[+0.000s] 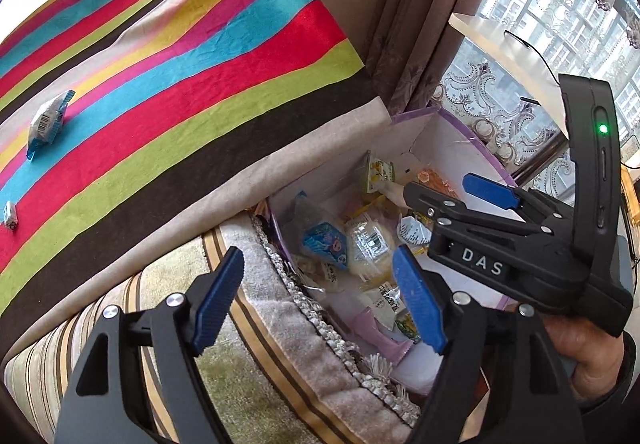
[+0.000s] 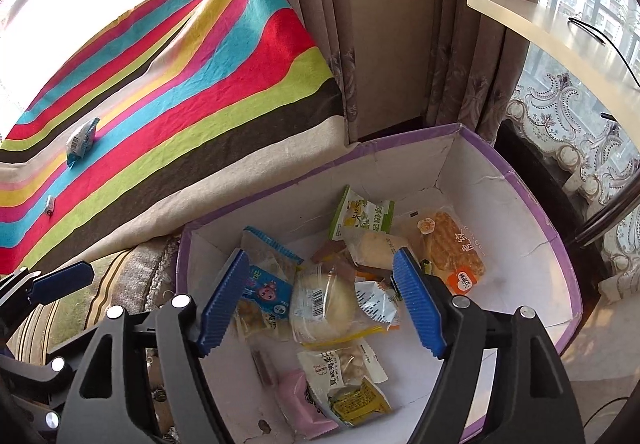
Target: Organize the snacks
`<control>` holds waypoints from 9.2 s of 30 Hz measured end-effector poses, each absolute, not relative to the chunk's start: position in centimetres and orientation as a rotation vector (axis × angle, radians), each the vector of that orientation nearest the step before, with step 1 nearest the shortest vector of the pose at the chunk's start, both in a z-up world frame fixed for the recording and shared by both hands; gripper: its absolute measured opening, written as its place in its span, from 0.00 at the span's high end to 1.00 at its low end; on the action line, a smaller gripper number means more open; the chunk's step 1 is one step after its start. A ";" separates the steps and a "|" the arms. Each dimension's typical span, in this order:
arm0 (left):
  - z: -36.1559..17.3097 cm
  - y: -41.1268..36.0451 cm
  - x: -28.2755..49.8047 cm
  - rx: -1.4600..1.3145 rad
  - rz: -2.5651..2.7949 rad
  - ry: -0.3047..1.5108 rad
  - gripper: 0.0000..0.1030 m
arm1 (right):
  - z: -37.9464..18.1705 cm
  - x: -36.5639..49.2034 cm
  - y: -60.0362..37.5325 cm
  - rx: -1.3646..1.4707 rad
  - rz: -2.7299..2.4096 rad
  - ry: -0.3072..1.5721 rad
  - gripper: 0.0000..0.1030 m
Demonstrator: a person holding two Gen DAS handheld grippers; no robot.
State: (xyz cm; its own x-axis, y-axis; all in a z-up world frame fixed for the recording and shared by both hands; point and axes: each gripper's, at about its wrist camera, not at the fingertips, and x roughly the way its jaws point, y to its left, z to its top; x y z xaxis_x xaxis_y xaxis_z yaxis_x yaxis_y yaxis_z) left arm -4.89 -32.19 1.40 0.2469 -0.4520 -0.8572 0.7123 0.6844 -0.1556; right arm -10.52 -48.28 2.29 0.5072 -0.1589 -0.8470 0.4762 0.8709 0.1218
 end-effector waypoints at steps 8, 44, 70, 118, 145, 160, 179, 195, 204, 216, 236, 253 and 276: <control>1.6 -29.1 -2.4 0.207 -0.729 1.060 0.26 | 2.9 -8.8 -45.1 0.321 -0.311 0.984 0.26; 0.3 -5.5 14.4 -0.248 -0.176 1.045 0.60 | 3.9 1.6 -32.5 0.172 -0.028 1.061 0.18; -2.0 -8.6 19.4 0.370 -0.445 0.933 0.44 | 2.9 10.6 -27.9 0.154 0.031 1.068 0.17; -0.4 -4.0 19.2 0.010 -0.228 0.924 0.67 | -0.1 23.4 -22.2 0.163 -0.037 1.012 0.42; 0.8 -5.8 13.0 -0.035 -0.231 0.896 0.67 | 2.5 12.4 -24.6 0.207 -0.014 0.990 0.48; 1.9 -8.4 9.4 -0.010 -0.281 0.898 0.67 | 4.2 7.7 -26.5 0.228 0.001 0.961 0.48; 2.8 -14.5 5.6 0.067 -0.405 0.910 0.67 | 5.3 2.0 -32.3 0.286 -0.061 0.946 0.48; 2.7 -22.6 1.5 0.159 -0.585 0.952 0.67 | 4.0 -4.1 -39.5 0.326 -0.202 0.978 0.48; 2.3 -26.5 -1.0 0.210 -0.683 0.976 0.67 | 3.4 -6.3 -42.0 0.343 -0.263 0.980 0.48; 1.6 -30.6 -3.1 0.250 -0.776 1.015 0.67 | 2.9 -8.9 -45.3 0.352 -0.340 0.987 0.48; 0.8 -33.1 -4.6 0.254 -0.871 1.055 0.38 | 3.0 -11.4 -48.2 0.359 -0.468 0.984 0.39; -0.1 -30.1 -6.4 0.203 -0.801 1.154 0.12 | 3.1 -15.7 -45.8 0.359 -0.447 1.030 0.27; -0.6 -31.3 -6.3 0.212 -0.769 1.195 0.02 | 3.0 -16.1 -46.4 0.365 -0.458 1.028 0.27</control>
State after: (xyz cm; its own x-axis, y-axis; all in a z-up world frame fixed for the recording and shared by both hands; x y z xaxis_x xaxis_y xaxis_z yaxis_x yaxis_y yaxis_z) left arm -6.26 -31.26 -0.64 0.1529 -0.4240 -0.8927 0.6368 0.7331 -0.2391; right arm -16.13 -46.42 2.99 0.4373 -0.1918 -0.8786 0.5255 0.8473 0.0766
